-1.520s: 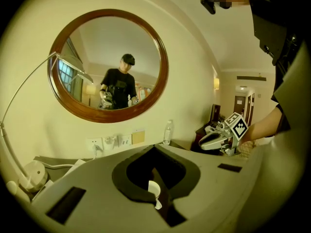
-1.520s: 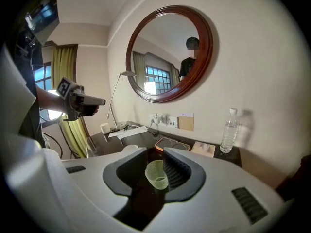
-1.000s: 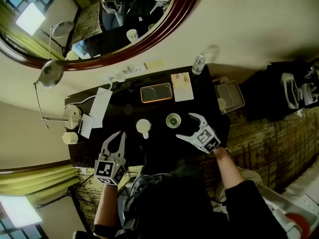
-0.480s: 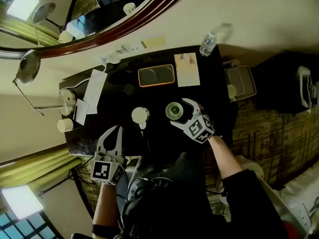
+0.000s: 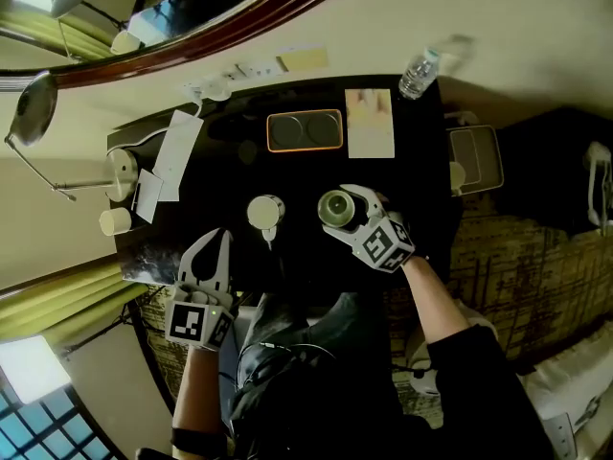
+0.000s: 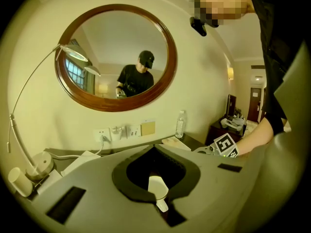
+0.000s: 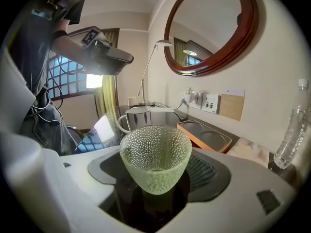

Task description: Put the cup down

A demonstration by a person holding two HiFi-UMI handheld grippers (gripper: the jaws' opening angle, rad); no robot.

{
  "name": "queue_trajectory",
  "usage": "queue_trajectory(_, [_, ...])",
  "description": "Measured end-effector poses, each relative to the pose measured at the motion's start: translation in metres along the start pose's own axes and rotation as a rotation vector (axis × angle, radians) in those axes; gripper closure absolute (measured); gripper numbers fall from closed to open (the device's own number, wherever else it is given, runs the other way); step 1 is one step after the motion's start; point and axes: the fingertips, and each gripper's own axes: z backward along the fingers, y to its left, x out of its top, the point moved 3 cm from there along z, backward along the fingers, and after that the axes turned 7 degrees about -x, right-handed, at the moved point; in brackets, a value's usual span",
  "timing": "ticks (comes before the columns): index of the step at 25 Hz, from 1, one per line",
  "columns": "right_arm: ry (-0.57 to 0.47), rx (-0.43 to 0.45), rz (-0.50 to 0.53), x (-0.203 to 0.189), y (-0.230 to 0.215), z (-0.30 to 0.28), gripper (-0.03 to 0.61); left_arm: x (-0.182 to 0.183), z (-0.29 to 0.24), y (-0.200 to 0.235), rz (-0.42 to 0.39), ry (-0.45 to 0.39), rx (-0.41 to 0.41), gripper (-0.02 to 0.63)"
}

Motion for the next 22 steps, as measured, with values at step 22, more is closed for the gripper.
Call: queue_trajectory(22, [-0.066, -0.06, 0.022, 0.07, -0.083, -0.02, 0.187, -0.024, -0.016, -0.007, 0.017, 0.071, 0.005, 0.627])
